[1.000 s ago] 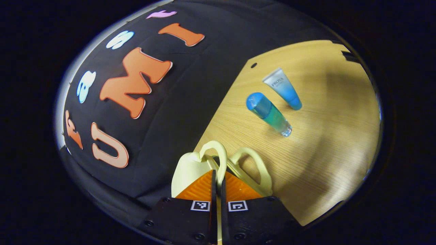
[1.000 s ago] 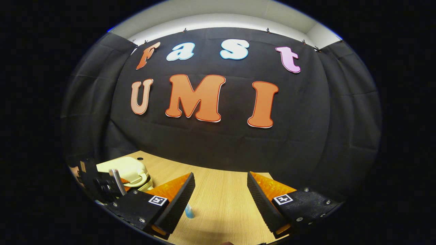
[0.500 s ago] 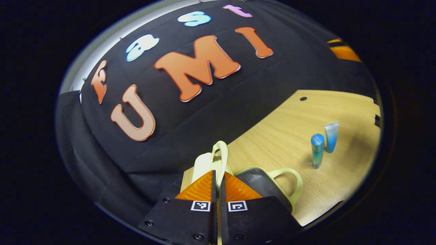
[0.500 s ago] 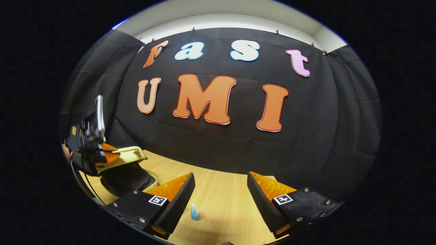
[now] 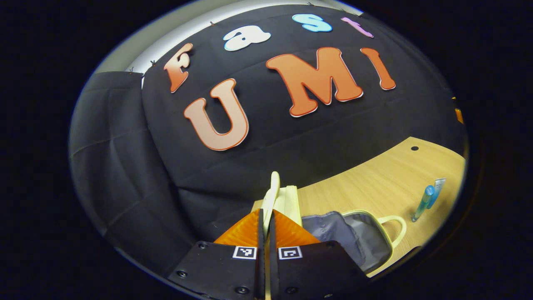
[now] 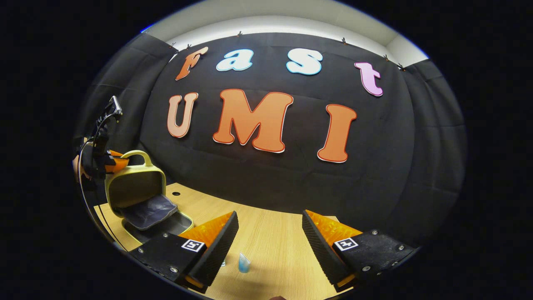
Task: First open the suitcase, pack the skin care products into it, and then close the suitcase.
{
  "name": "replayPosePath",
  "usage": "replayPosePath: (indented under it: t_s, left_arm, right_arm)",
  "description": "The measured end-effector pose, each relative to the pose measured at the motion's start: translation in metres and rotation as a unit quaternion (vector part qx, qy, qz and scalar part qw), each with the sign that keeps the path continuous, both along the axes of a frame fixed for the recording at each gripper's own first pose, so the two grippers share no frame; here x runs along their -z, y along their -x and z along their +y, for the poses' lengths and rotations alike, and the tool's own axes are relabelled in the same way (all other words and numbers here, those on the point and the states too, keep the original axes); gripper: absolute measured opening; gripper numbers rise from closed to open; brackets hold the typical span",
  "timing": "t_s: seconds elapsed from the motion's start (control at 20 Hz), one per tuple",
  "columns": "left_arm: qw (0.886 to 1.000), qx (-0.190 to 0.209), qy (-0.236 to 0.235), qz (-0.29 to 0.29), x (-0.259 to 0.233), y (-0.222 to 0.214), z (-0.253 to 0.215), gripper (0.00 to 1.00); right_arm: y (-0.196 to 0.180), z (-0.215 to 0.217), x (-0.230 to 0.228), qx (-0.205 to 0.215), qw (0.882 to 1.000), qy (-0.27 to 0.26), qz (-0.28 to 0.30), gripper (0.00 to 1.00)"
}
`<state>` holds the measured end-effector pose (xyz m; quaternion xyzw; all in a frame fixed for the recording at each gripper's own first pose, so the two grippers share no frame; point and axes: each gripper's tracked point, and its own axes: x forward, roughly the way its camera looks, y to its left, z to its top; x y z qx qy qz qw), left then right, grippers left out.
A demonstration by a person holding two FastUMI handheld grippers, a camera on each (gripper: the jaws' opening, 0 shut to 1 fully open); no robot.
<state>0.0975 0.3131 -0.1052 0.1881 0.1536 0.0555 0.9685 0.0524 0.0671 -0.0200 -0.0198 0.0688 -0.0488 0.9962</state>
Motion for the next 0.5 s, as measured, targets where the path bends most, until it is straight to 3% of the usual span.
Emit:
replayPosePath:
  t_s: [0.5]
  left_arm:
    - [0.999,-0.048,-0.01,0.024,0.035,-0.015,0.121,0.05]
  right_arm:
    - [-0.004,0.03,0.01,0.031,0.999,-0.011,0.02,0.97]
